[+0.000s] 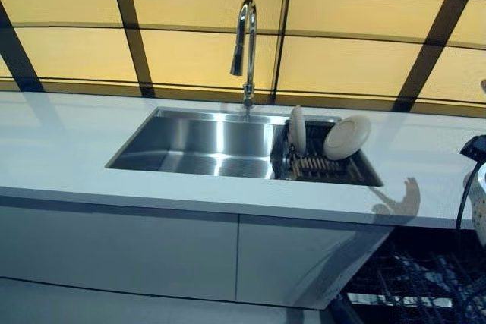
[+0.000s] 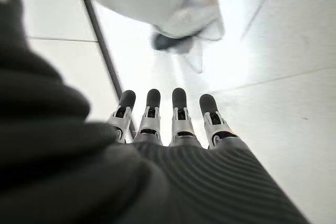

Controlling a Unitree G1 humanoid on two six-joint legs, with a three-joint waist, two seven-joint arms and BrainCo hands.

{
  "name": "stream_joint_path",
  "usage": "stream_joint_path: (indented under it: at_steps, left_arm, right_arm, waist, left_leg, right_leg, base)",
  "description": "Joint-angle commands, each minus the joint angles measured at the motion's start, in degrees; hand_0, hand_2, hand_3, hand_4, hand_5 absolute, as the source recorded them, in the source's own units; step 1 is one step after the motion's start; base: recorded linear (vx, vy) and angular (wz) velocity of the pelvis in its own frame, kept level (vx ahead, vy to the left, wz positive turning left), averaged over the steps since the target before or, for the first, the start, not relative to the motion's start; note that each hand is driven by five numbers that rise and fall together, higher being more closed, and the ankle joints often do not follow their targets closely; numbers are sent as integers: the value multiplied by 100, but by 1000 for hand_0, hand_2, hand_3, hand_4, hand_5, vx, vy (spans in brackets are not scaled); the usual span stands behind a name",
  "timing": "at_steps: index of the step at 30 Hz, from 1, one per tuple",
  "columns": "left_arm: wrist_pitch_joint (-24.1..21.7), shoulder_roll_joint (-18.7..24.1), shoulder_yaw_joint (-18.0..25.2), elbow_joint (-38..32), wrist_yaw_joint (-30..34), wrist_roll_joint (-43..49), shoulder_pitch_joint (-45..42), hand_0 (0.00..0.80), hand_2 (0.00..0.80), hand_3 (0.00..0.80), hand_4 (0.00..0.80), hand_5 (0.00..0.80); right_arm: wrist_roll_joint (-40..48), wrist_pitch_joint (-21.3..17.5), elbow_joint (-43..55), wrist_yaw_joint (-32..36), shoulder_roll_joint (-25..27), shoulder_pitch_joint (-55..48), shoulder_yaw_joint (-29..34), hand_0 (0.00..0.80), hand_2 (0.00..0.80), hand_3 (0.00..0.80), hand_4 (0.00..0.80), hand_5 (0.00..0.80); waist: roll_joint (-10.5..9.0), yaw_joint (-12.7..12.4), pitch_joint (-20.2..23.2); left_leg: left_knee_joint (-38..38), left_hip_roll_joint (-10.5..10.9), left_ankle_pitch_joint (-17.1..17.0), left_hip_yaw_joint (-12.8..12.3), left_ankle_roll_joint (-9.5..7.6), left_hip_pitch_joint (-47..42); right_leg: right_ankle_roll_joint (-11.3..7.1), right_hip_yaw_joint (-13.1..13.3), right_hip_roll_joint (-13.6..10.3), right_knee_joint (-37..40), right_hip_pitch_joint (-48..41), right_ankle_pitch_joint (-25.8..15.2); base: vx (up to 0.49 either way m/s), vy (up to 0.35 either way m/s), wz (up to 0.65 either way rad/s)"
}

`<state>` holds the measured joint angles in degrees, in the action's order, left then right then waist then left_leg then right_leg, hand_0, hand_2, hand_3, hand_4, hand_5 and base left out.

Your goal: Take plates into dishwasher

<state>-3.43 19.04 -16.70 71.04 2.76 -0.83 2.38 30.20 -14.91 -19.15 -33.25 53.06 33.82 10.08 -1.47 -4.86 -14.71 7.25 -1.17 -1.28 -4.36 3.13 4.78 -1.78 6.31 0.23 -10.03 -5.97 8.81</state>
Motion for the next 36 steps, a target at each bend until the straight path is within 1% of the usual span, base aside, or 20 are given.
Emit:
stream_joint_path:
  at_steps: [1,2,5,6,8,9,10,11,12,14,15,17,18,19,21,23,25,29,33,36]
  left_arm:
    - [39,140,-192,191,19,-41,-244,0,0,0,0,0]
    - [49,158,-176,189,14,-46,-241,0,0,0,0,0]
    - [88,270,-86,177,33,96,-170,0,0,0,0,0]
    - [35,314,-102,170,38,84,-133,0,0,0,0,0]
    - [-71,371,-70,146,66,164,-68,0,0,0,0,0]
    - [-125,392,-77,144,74,210,-46,0,0,0,0,0]
    - [-185,429,-105,146,100,211,-38,0,0,0,0,0]
    - [-222,442,-134,149,128,193,-15,0,0,0,0,0]
    - [-296,437,-198,124,148,188,18,0,0,0,0,0]
    - [-260,429,-317,2,147,172,55,0,0,0,0,0]
    - [-219,436,-375,-66,153,143,81,0,0,0,0,0]
    - [-93,441,-426,-190,159,162,160,0,0,0,0,0]
    - [-68,443,-443,-207,157,183,185,0,0,0,0,0]
    - [-18,444,-448,-234,143,235,206,0,0,0,0,0]
    - [67,438,-459,-211,88,235,275,0,0,0,0,0]
    - [143,379,-429,-124,0,215,293,0,0,0,0,0]
    - [161,301,-492,15,-71,194,285,0,0,0,0,0]
    - [251,273,-447,159,-98,280,253,0,0,0,0,0]
    - [190,350,-214,353,-77,402,162,0,0,0,0,0]
    - [184,379,3,465,23,323,164,0,0,0,0,0]
  right_arm:
    - [309,75,-157,522,361,219,-123,0,0,0,0,0]
    - [371,40,-213,571,354,243,-164,0,0,0,0,0]
    - [491,144,-235,772,320,162,-170,0,0,0,0,0]
    - [493,190,-262,837,312,183,-180,0,0,0,0,0]
    - [519,207,-499,1001,298,295,-252,0,0,0,0,0]
    - [541,182,-593,1074,284,313,-260,0,0,0,0,0]
    - [574,184,-669,1116,278,344,-293,0,0,0,0,0]
    - [573,208,-727,1140,283,379,-337,0,0,0,0,0]
    - [578,254,-795,1179,292,419,-382,0,0,0,0,0]
    - [617,262,-929,1255,262,495,-456,0,0,0,0,0]
    - [643,326,-986,1258,242,606,-553,0,0,0,0,0]
    - [1100,615,-1145,1212,112,944,-768,0,0,0,0,0]
    - [1238,682,-1173,1182,80,1001,-798,0,0,0,0,0]
    - [1448,775,-1237,1215,23,1073,-839,0,0,0,0,0]
    - [1647,817,-1351,1269,-74,1171,-921,0,0,0,0,0]
    - [1668,918,-1416,1339,-106,1210,-1007,0,0,0,0,0]
    - [1693,991,-1430,1381,-55,1188,-1021,0,0,0,0,0]
    - [1677,1299,-1134,1282,-11,1071,-825,0,0,0,0,0]
    - [1633,1395,-1075,1333,-15,1040,-806,0,0,0,0,0]
    - [1660,1478,-1039,1419,-175,1084,-914,0,0,0,0,0]
  waist:
    - [-218,-148,415]
    - [-253,-160,438]
    - [-480,-194,529]
    - [-595,-227,579]
    - [-721,-288,686]
    - [-714,-308,732]
    - [-687,-307,752]
    - [-574,-292,781]
    - [-396,-256,777]
    - [-249,-224,716]
    - [-187,-218,700]
    - [-222,-187,642]
    - [-227,-182,637]
    - [-288,-150,603]
    - [-352,-79,548]
    - [-467,90,527]
    - [-454,298,522]
    - [-360,475,492]
    - [-456,457,575]
    - [-459,446,708]
  left_leg:
    - [-620,507,-812,7,-113,874]
    - [-596,521,-726,-5,-168,852]
    - [-138,519,-265,-180,-452,901]
    - [-99,552,-158,-153,-581,856]
    - [-123,665,-42,-67,-764,758]
    - [-146,664,-46,-44,-808,750]
    - [-157,668,3,-8,-861,678]
    - [-198,599,24,42,-877,589]
    - [-221,534,126,112,-922,421]
    - [-235,514,211,165,-932,194]
    - [-269,510,224,188,-928,65]
    - [-415,578,260,268,-861,-223]
    - [-432,570,252,284,-842,-247]
    - [-462,599,327,323,-803,-378]
    - [-494,579,428,403,-733,-525]
    - [-506,710,583,465,-715,-728]
    - [-536,776,674,706,-733,-968]
    - [-570,695,806,957,-714,-1294]
    - [-509,701,1009,1014,-727,-1422]
    - [-379,499,1178,898,-545,-1551]
  right_leg:
    - [334,-230,717,585,-971,147]
    - [295,-226,679,572,-986,168]
    - [60,-559,344,335,-956,184]
    - [-104,-718,160,74,-890,-17]
    - [-504,-911,-222,-833,-629,-765]
    - [-588,-901,-270,-1094,-546,-1017]
    - [-649,-907,-372,-1767,-394,-1307]
    - [-662,-883,-387,-2332,-91,-1601]
    - [-647,-921,-472,-3387,449,-1748]
    - [-599,-1049,-641,-3898,1026,-1682]
    - [-531,-1166,-737,-3724,1266,-1557]
    - [-467,-1465,-798,-2468,1278,-1301]
    - [-455,-1520,-783,-2177,1325,-1282]
    - [-467,-1630,-834,-1503,1339,-1238]
    - [-469,-1704,-778,-293,1302,-1149]
    - [-650,-1519,-640,572,1404,-1544]
    - [-717,-1208,-456,968,1666,-1832]
    - [-696,-1233,-424,1160,1949,-1918]
    - [-668,-1179,-498,1089,1663,-1963]
    - [-576,-1182,-596,832,1400,-1792]
  base:
    - [333,69,-39]
    - [352,82,-49]
    - [298,68,-29]
    - [287,87,-10]
    - [337,131,-20]
    - [289,138,-20]
    - [239,145,-22]
    - [309,248,-30]
    - [326,282,-21]
    - [276,224,0]
    - [294,70,11]
    - [324,-39,8]
    - [274,-102,2]
    - [249,-117,-2]
    - [305,-154,-2]
    - [381,-111,4]
    - [425,-63,29]
    - [332,-109,62]
    - [324,-245,35]
    - [318,-334,33]
